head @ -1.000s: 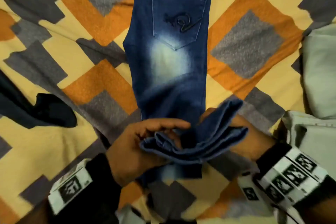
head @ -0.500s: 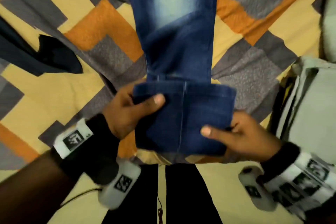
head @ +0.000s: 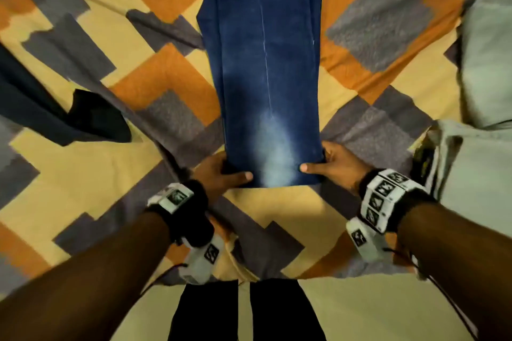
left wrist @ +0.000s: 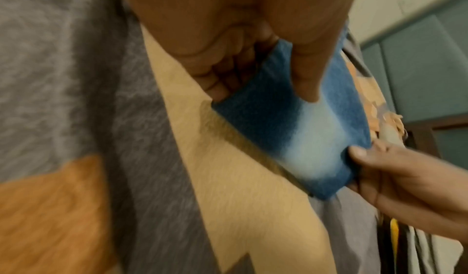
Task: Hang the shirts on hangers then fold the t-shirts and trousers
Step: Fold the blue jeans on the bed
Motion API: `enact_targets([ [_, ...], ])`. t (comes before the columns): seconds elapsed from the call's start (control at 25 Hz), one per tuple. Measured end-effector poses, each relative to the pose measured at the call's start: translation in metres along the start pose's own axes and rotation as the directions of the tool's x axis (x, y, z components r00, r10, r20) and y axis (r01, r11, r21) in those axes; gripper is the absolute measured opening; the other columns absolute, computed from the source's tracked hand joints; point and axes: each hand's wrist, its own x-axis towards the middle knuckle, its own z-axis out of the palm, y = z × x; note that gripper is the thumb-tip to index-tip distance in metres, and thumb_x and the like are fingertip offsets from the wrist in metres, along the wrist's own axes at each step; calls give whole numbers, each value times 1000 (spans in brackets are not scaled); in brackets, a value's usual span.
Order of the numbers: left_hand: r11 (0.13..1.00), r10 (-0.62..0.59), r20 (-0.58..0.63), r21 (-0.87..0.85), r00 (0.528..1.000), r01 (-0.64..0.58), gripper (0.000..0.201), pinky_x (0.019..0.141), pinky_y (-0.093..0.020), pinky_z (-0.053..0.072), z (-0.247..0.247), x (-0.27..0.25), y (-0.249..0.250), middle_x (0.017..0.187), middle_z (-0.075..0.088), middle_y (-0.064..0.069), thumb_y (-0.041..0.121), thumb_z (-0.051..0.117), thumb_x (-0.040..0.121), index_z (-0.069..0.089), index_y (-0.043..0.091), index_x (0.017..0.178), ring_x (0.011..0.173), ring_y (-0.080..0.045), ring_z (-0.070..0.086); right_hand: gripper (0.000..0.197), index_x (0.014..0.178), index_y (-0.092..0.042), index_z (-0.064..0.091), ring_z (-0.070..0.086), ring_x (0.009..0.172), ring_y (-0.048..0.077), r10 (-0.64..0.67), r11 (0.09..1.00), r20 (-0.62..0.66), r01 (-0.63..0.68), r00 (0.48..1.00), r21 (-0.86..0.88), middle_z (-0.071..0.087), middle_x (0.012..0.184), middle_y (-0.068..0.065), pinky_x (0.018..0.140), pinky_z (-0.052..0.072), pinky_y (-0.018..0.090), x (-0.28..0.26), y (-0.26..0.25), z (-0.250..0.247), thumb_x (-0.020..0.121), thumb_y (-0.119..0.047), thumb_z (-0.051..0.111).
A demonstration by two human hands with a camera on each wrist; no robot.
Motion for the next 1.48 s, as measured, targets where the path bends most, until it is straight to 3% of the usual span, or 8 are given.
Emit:
enact_targets([
  [0.24,939,-10,71,345,997,-16,42,74,-11,47,11,-61,-58,100,66,4,21,77,76,58,20,113,93,-13,61,37,110,-18,61,63,99,1,70,996,-17,-71,997,-49,67,112,-3,86,49,20,-89,65,36,82,4,70],
  [0.4,910,-162,149,404,975,90,42,65,5,36,7,-66,-70,100,57,12,19,72,83,54,19,121,92,0,55,53,119,-24,56,58,115,11,136,990,38,-135,990,-33,62,124,-7,99,45,25,-96,93,55,73,-37,78],
  [0.52,928,-160,93,353,983,117,25,63,1,40,9,-50,-59,90,61,15,31,70,84,60,23,106,81,8,55,40,119,-24,56,60,113,14,172,979,-99,-159,980,128,64,121,-1,97,49,31,-82,86,59,83,-17,71],
  [0.72,977,-152,-241,-184,958,108,11,74,-35,57,7,16,-9,84,70,-3,29,73,82,68,19,82,81,-20,66,35,109,-16,57,63,86,17,67,964,-455,60,888,259,63,90,9,76,52,27,-17,23,37,80,-23,76],
  [0.96,999,50,-313,8,948,-49,22,63,-15,52,0,60,48,87,68,0,13,78,76,64,10,94,72,-7,63,29,81,-22,57,65,79,17,-143,977,-548,207,824,56,70,83,-2,74,55,32,38,-25,19,71,-8,80],
  [1.12,983,185,-481,109,857,-151,56,78,-26,49,-2,45,49,101,58,0,29,83,69,50,20,113,90,-14,59,46,129,-16,53,61,110,8,-213,959,-566,281,796,34,65,120,-3,96,49,29,24,-28,19,85,-14,69],
  [1.28,514,577,-215,845,788,-146,72,112,-51,20,16,55,36,154,26,-6,43,56,85,28,20,147,142,-27,21,53,141,-11,44,34,139,30,-680,595,-356,198,641,-779,36,151,12,112,29,51,38,-28,41,90,-26,48],
  [1.48,273,454,-70,960,888,-64,90,105,-63,-17,-11,108,46,154,-22,17,78,29,81,-14,37,148,144,-20,-21,69,152,-30,17,11,148,23,-555,288,-298,-157,777,-945,11,161,-9,108,2,68,96,-26,35,93,-61,32],
])
